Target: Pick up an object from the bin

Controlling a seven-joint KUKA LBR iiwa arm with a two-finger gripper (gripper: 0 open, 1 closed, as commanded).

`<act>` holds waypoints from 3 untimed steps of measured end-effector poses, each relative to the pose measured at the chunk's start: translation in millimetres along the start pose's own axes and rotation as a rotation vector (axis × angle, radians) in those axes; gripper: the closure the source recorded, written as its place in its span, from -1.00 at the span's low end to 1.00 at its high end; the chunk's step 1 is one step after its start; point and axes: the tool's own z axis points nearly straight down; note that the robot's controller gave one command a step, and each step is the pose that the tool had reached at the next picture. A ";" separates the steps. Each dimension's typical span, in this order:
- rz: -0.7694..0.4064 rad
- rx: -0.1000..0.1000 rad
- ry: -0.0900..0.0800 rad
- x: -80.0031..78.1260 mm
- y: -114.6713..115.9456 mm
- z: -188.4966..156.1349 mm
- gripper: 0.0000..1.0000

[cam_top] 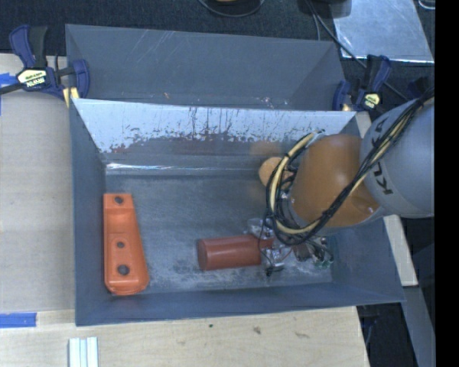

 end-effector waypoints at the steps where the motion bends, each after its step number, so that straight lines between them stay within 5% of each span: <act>1: 0.000 0.000 0.000 0.4 0.2 -1.9 1.00; 3: 0.001 0.001 0.000 1.1 -0.4 -30.1 1.00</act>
Offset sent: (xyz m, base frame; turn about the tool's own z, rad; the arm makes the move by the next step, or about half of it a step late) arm -0.0001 0.0001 0.0430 0.0000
